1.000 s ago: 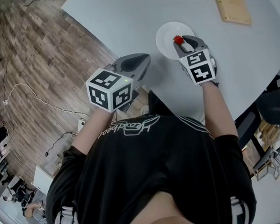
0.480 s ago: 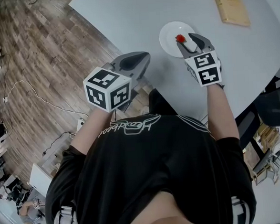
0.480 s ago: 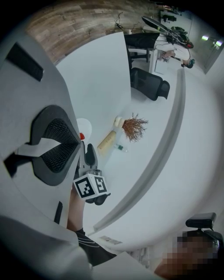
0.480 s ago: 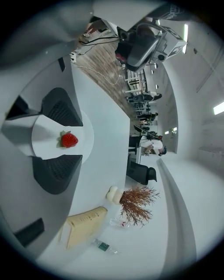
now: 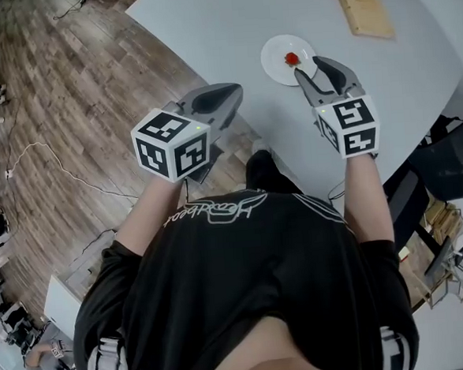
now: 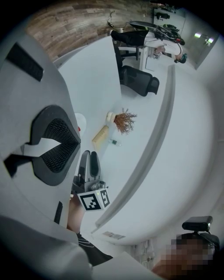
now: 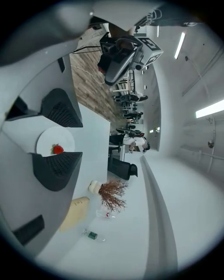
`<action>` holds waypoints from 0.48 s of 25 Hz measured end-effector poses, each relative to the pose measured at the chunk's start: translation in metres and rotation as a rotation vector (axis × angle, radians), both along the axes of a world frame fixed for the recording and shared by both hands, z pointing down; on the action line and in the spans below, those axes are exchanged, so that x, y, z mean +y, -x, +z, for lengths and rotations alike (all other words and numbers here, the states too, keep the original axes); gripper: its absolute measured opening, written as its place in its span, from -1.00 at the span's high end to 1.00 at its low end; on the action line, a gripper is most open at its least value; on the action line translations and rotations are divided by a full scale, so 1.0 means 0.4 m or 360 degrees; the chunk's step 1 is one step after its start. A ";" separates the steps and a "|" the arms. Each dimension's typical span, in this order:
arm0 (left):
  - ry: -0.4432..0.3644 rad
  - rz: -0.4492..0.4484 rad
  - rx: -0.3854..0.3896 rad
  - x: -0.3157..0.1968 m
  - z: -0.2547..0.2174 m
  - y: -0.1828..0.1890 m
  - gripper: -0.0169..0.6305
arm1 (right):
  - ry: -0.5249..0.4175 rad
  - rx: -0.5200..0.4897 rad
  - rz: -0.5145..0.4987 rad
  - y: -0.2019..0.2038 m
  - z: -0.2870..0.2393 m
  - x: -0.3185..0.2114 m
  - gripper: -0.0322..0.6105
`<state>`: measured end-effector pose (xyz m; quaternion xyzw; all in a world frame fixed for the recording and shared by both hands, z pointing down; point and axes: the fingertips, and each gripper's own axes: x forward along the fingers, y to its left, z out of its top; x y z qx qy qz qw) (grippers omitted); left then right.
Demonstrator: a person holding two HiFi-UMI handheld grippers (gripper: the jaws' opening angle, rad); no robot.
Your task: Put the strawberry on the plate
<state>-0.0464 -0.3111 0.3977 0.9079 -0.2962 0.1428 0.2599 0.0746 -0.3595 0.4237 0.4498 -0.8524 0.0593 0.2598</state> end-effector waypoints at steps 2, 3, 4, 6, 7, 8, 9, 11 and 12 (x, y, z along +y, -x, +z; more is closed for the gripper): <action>-0.0025 0.0016 0.0010 0.032 -0.023 0.004 0.92 | -0.0037 -0.0021 -0.0006 0.011 -0.041 0.046 0.39; -0.0041 0.0025 0.0014 0.048 -0.034 0.007 0.92 | -0.0059 -0.0040 -0.0006 0.016 -0.062 0.070 0.43; -0.0057 0.0034 0.0018 0.065 -0.046 0.009 0.92 | -0.0083 -0.0063 -0.0005 0.020 -0.083 0.095 0.49; -0.0090 0.0057 0.0029 0.101 -0.072 0.013 0.93 | -0.0138 -0.0113 -0.0002 0.030 -0.127 0.148 0.61; -0.0110 0.0072 0.0033 0.121 -0.085 0.014 0.92 | -0.0163 -0.0139 0.0002 0.034 -0.149 0.176 0.64; -0.0132 0.0090 0.0038 0.141 -0.099 0.015 0.92 | -0.0184 -0.0163 0.0007 0.038 -0.169 0.205 0.68; -0.0157 0.0109 0.0045 0.161 -0.114 0.014 0.92 | -0.0202 -0.0184 0.0011 0.042 -0.188 0.235 0.70; -0.0202 0.0141 0.0071 0.199 -0.147 0.013 0.93 | -0.0224 -0.0221 0.0011 0.049 -0.219 0.294 0.78; -0.0221 0.0152 0.0087 0.218 -0.163 0.015 0.92 | -0.0226 -0.0245 0.0009 0.056 -0.230 0.324 0.79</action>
